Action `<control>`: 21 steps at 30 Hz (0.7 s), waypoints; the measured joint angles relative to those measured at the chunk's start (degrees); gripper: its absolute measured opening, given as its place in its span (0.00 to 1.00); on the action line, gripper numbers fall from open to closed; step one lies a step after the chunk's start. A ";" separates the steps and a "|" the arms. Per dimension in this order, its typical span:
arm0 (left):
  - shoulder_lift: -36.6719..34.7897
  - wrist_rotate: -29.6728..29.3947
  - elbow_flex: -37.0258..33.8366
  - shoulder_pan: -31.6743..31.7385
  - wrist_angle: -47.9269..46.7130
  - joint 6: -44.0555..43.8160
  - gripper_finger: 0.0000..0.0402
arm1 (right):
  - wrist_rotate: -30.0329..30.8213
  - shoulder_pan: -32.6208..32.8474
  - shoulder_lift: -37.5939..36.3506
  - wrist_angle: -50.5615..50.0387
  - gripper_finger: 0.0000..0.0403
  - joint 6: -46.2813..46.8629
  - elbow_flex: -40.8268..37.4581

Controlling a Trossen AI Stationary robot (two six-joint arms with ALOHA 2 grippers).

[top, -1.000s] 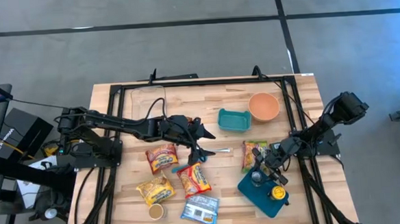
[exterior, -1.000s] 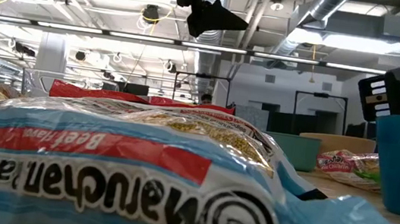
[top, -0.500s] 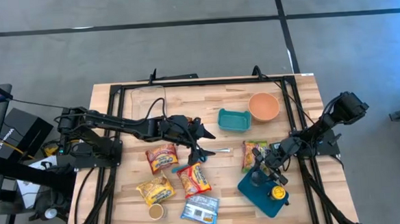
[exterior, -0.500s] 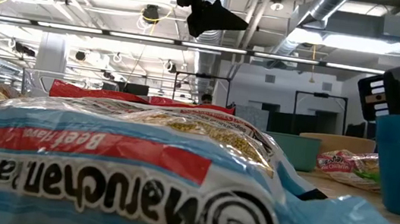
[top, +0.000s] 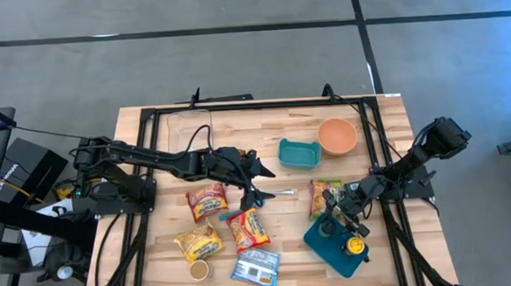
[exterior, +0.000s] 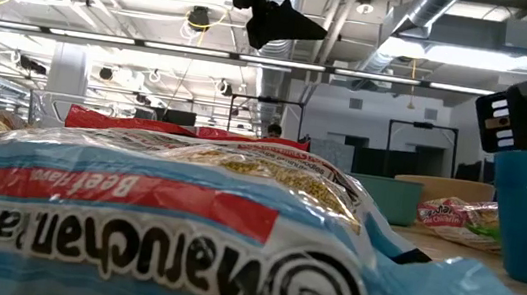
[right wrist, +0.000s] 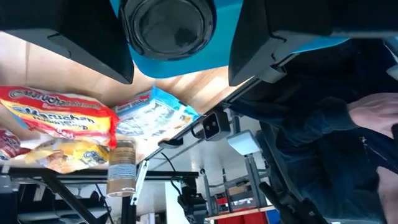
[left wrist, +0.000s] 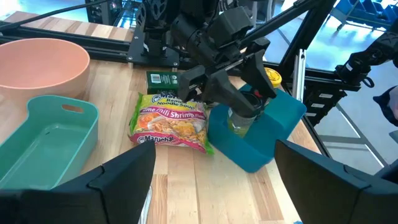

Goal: Pick & Place Food Item
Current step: Put the black seasoning bottle into the blue bin, then put the silver spoon into the green bin

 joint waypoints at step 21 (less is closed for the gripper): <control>0.00 0.00 0.00 0.01 0.00 0.00 0.80 | 6.82 -0.13 -6.20 0.03 0.63 -1.68 -0.31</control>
